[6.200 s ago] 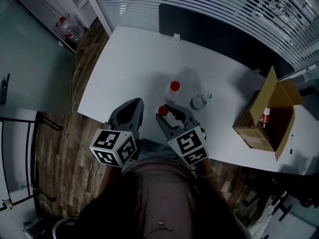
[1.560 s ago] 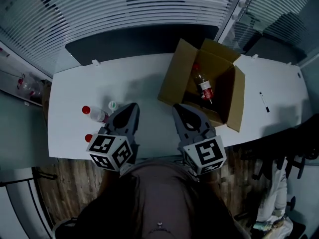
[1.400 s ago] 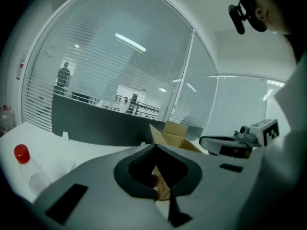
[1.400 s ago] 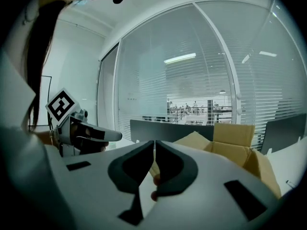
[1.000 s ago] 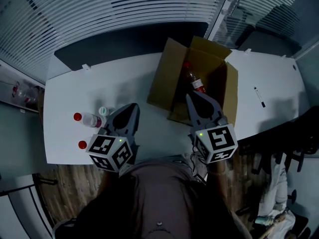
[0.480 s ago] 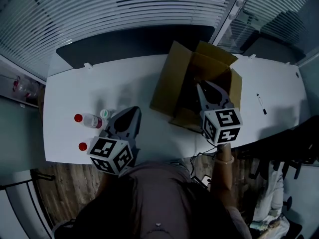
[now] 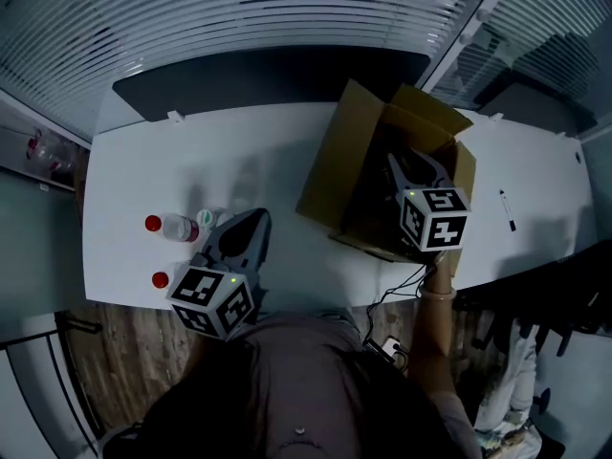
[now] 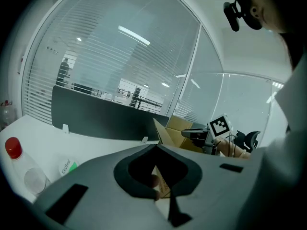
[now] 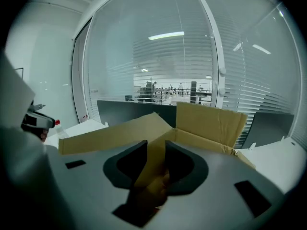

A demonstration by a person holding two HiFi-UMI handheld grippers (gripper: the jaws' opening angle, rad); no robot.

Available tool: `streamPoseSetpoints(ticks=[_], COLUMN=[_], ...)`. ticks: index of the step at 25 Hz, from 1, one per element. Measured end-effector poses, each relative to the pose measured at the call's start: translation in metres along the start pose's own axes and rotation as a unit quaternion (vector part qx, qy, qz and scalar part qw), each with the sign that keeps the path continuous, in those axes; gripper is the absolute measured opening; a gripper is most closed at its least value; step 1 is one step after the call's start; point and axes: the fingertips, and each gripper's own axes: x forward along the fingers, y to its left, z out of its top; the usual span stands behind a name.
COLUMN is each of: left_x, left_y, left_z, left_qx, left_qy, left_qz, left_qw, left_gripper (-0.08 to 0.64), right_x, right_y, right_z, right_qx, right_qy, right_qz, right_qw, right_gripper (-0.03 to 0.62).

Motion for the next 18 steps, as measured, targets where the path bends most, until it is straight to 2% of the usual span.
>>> streamPoseSetpoints(ticks=[7,18], left_x=[0.001,-0.003], left_y=[0.009,0.022], left_z=[-0.005,-0.014], left_qx=[-0.015,-0.035], left_qy=[0.009,0.018], left_qz=[0.006,0.018], left_qw=[0.9998,0.999], left_gripper=[0.009,0.009], right_x=[0.036,0.076], right_y=[-0.012,-0.037], right_z=[-0.029,-0.076], right_qx=[-0.01,-0.022], right_qy=[0.07,0.165], right_qz=[0.005,-0.013], right_qw=[0.997,0.986], right_gripper=[0.154,0.225])
